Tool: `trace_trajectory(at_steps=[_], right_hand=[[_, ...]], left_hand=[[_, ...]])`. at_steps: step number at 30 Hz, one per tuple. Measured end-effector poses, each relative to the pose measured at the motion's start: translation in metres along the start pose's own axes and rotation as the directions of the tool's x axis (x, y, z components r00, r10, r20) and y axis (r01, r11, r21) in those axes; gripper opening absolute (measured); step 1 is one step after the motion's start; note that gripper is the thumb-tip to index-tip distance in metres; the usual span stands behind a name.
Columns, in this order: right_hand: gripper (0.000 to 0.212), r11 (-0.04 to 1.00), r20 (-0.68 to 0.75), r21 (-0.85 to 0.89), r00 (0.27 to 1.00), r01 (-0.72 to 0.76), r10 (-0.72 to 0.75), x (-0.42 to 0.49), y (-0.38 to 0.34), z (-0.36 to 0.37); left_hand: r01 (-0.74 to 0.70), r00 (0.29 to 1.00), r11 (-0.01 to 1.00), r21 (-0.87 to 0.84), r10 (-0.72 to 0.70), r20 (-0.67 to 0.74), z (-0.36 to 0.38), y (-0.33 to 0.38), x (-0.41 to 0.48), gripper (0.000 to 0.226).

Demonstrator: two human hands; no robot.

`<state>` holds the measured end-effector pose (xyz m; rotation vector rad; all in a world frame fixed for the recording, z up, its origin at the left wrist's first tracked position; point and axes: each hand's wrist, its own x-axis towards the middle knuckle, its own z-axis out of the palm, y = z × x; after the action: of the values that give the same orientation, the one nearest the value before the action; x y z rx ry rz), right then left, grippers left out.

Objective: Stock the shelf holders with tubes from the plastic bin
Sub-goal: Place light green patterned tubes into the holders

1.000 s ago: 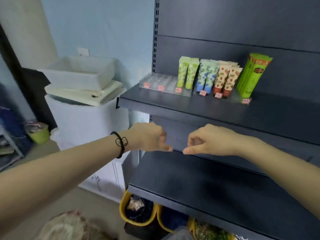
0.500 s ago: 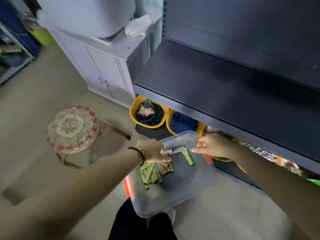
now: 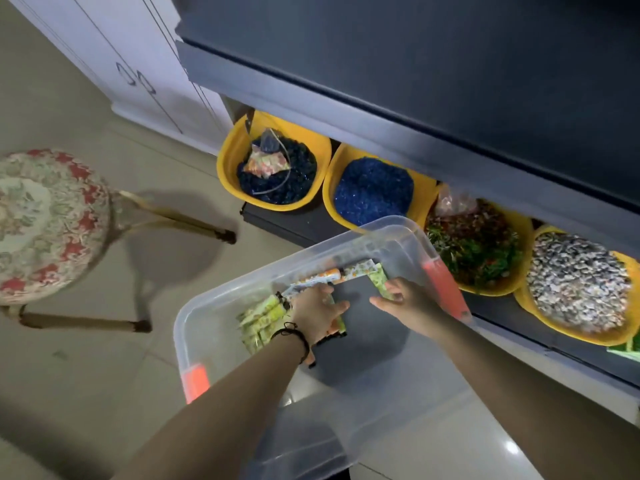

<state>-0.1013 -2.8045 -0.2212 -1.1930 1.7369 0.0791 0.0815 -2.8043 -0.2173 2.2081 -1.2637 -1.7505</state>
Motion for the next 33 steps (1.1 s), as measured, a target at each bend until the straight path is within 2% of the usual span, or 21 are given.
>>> trace_trajectory(at_steps=[2, 5, 9, 14, 16, 19, 22, 29, 33], right_hand=[[0.064, 1.0, -0.018, 0.009, 1.0, -0.008, 0.008, 0.023, 0.004, 0.009], [0.057, 0.999, -0.067, -0.027, 0.998, 0.02, -0.021, 0.048, 0.011, 0.022], [0.062, 0.999, -0.066, 0.039, 0.998, 0.016, -0.013, 0.063, 0.025, 0.042], [0.042, 1.0, -0.113, -0.007, 0.994, -0.005, 0.005, 0.071, 0.031, 0.053], [0.043, 1.0, -0.125, -0.012, 0.992, -0.025, 0.023, 0.073, 0.031, 0.055], [0.051, 0.998, -0.066, -0.042, 0.996, -0.056, 0.053, 0.078, 0.033, 0.059], [0.041, 0.996, 0.004, -0.083, 0.999, -0.041, 0.041, 0.083, 0.035, 0.062], [0.022, 0.991, 0.024, -0.137, 1.0, -0.002, 0.006, 0.09, 0.039, 0.07], [0.015, 0.991, 0.052, -0.132, 0.998, 0.029, -0.022, 0.088, 0.039, 0.072]], left_hand=[[-0.021, 0.999, 1.0, 0.022, 0.022, -0.037, 0.009, -0.002, 0.019, 0.046], [-0.048, 0.996, 0.984, 0.173, 0.06, -0.066, 0.016, -0.01, 0.041, 0.042], [-0.024, 0.993, 0.939, 0.342, 0.061, -0.097, 0.025, -0.025, 0.054, 0.038], [-0.022, 0.986, 0.875, 0.484, 0.099, -0.133, 0.028, -0.035, 0.057, 0.047], [0.005, 0.979, 0.867, 0.498, 0.096, -0.178, 0.027, -0.035, 0.06, 0.047], [0.03, 0.972, 0.847, 0.531, 0.099, -0.213, 0.028, -0.037, 0.065, 0.041], [0.024, 0.964, 0.821, 0.571, 0.132, -0.23, 0.034, -0.041, 0.069, 0.04], [0.029, 0.957, 0.827, 0.561, 0.139, -0.256, 0.043, -0.045, 0.069, 0.039], [-0.03, 0.971, 0.799, 0.6, 0.166, -0.172, 0.047, -0.05, 0.061, 0.06]])
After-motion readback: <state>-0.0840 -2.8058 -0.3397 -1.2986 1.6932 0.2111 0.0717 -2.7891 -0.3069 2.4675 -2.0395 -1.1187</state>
